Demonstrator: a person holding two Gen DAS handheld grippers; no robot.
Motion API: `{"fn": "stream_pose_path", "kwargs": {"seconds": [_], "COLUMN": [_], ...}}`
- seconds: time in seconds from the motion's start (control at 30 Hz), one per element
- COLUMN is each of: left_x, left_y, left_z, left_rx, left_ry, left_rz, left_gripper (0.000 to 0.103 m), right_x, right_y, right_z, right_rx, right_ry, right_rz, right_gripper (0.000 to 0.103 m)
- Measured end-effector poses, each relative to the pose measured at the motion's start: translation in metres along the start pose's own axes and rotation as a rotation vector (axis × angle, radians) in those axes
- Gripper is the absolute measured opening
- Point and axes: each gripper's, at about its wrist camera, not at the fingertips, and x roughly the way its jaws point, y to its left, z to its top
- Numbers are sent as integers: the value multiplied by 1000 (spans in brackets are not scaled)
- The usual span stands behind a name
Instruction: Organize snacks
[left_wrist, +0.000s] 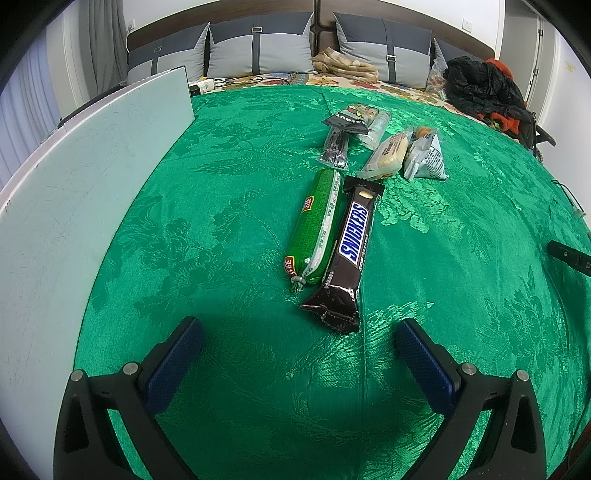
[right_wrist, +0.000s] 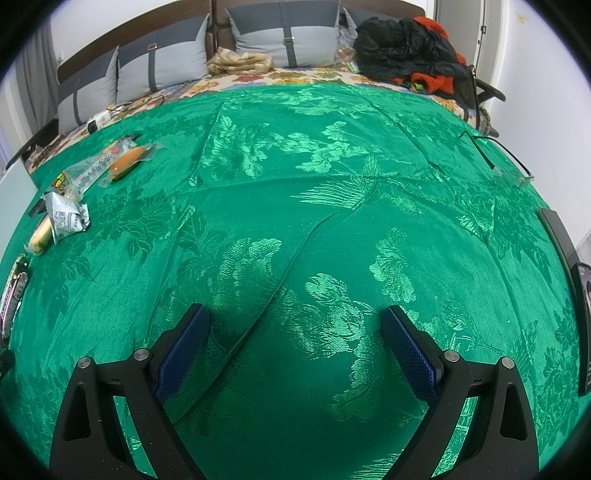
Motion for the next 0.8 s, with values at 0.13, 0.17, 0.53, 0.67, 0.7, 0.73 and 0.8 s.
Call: {"fn": "stream_pose_path", "kwargs": {"seconds": [0.13,0.17,0.53,0.67,0.7,0.73,0.8], "left_x": [-6,-8,-13,24,27,31,39], "left_y": [5,7,33,22,19,15,7], "left_z": [-1,-1,66,79,80,81,80], "left_rx": [-22,-25,-92,-2,12,27,64], "left_ry": [-8,3,19,133,134,145,156], "left_rz": [-38,-57,-39,-5,-19,-26,-22], "left_gripper": [103,103,101,86,83,77,69], "right_x": [0,0,0,0,0,0,0], "right_y": [0,0,0,-1,-1,-1,-1], "right_z": [0,0,0,0,-1,-1,-1], "right_rx": [0,0,0,0,0,0,0], "right_ry": [0,0,0,0,0,0,0], "right_rz": [0,0,0,0,-1,-1,-1], "right_gripper": [97,97,97,97,97,97,97]}}
